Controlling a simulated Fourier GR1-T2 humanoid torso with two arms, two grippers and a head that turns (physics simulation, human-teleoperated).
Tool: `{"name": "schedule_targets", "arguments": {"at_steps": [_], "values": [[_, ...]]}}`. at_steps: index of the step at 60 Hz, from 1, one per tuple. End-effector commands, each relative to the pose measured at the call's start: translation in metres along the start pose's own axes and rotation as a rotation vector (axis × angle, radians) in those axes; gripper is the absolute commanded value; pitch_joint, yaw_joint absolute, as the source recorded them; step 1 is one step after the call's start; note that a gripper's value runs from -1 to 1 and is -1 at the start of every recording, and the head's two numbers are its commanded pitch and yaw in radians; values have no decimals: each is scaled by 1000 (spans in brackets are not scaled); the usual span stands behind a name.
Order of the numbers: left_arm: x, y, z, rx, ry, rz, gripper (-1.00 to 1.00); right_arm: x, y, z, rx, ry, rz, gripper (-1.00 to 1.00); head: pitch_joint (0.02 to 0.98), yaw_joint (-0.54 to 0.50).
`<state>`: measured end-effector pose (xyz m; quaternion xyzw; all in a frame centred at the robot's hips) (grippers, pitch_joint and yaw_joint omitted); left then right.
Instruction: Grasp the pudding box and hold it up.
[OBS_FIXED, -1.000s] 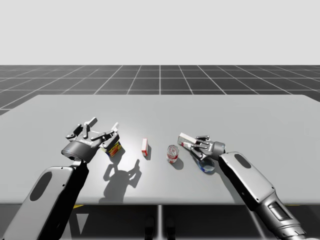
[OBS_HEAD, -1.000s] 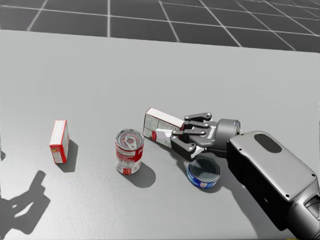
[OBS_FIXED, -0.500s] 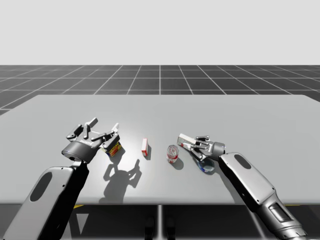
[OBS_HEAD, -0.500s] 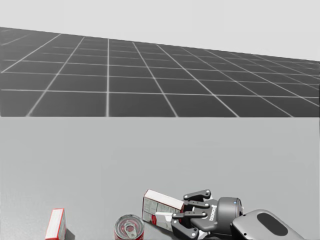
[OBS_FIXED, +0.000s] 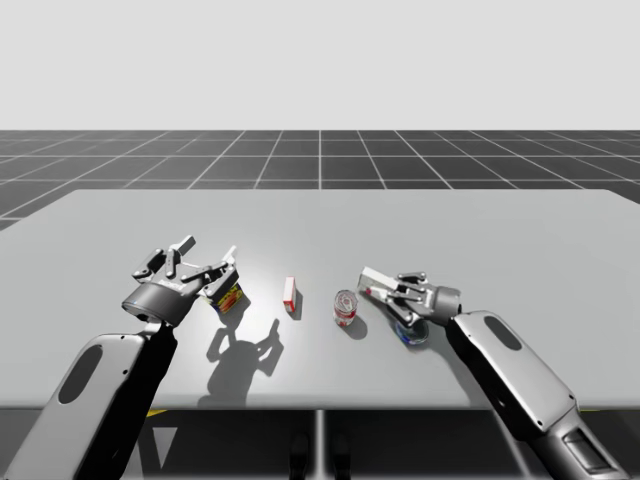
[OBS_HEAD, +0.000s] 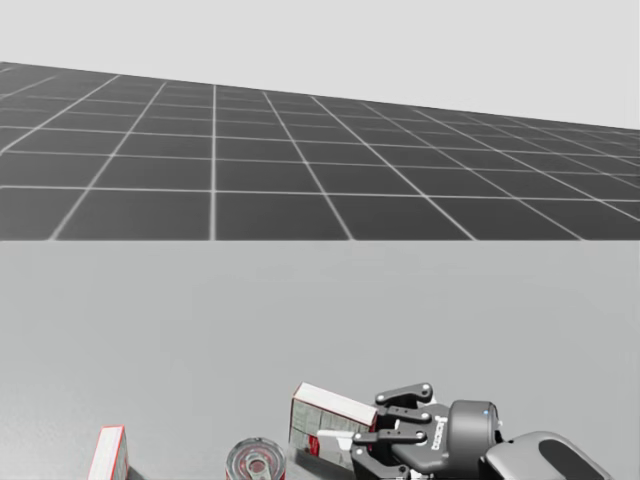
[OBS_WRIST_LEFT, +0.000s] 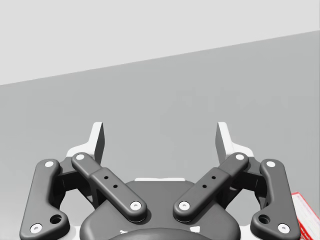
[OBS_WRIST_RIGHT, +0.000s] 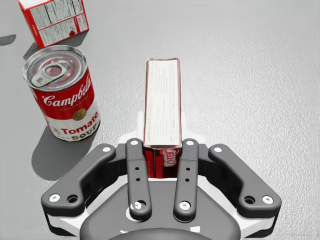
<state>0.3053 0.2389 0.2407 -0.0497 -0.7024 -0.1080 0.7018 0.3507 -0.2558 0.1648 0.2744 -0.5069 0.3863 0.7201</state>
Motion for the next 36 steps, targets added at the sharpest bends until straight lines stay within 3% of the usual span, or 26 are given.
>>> {"name": "schedule_targets", "arguments": {"at_steps": [1, 18, 26, 36], "values": [[0, 0, 0, 0, -1, 4, -1000, 38, -6, 6, -51, -92, 40, 1000, 451, -224], [1, 1, 0, 4, -1, 5, -1000, 88, -1, 19, -101, -213, 103, 1000, 454, -226], [1, 2, 0, 7, -2, 8, -1000, 119, 2, 27, -174, -302, 135, 1000, 458, -227], [1, 2, 0, 9, -3, 8, -1000, 150, 4, 41, -242, -406, 153, 1000, 456, -230]]}}
